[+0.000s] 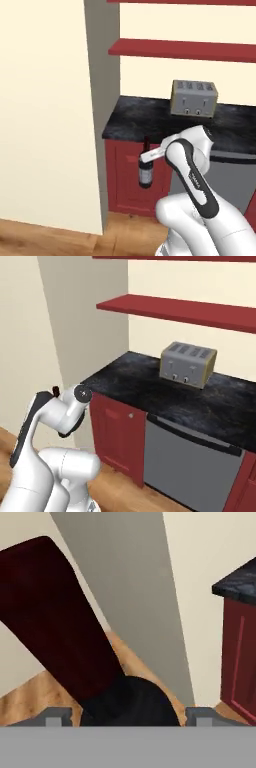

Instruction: There is a wine glass and glass cup on the dining counter. Place the wine bottle next to the wine glass and the juice bottle next to the glass cup.

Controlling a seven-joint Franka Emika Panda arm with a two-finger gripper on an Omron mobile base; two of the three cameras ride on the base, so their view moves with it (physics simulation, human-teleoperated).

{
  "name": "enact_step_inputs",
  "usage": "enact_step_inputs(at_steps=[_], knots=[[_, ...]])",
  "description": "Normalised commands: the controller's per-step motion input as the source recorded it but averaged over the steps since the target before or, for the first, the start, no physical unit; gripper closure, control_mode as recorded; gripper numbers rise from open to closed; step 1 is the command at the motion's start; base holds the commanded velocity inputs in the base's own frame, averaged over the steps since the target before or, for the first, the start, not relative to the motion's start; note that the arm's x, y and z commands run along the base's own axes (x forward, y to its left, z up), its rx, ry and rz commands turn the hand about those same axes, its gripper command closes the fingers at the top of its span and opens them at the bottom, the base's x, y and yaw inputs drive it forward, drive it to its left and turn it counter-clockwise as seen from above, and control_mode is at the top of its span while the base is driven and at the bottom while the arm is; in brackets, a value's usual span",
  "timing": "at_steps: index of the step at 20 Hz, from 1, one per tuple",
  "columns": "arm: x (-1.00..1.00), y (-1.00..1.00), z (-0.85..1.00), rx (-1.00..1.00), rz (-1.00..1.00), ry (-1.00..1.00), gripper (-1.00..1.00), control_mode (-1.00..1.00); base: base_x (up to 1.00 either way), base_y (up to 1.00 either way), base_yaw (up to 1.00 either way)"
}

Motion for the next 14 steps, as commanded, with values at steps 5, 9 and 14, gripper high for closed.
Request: enact_step_inputs(at_steps=[5, 9, 14], knots=[[0.00, 0.00, 0.00, 0.00, 0.00, 0.00, 1.00, 1.00, -0.19, 0.00, 0.93], [0.00, 0.00, 0.00, 0.00, 0.00, 0.00, 1.00, 1.00, -0.12, 0.00, 1.00], [0.00, 0.00, 0.00, 0.00, 0.00, 0.00, 1.00, 1.00, -0.02, 0.04, 1.00]])
